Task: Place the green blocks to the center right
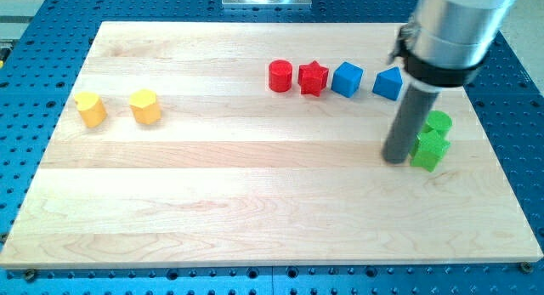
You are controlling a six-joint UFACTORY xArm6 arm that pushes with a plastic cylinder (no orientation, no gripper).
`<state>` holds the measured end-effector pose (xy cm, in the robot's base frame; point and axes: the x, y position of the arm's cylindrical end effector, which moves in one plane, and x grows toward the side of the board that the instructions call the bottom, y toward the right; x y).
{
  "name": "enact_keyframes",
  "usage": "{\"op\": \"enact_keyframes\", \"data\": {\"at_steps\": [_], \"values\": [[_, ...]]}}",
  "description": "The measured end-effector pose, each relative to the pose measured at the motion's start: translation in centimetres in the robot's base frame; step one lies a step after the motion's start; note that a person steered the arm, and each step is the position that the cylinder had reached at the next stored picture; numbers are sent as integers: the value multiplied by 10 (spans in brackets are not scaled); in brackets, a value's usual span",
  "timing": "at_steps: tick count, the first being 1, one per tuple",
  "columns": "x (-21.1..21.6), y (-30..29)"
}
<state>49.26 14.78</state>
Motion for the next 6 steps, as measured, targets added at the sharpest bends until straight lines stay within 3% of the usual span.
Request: {"op": "enact_keyframes", "data": {"at_steps": [1, 2, 4, 5, 6], "values": [[31, -1], [32, 28], [4, 104], [3, 113], [18, 16]]}}
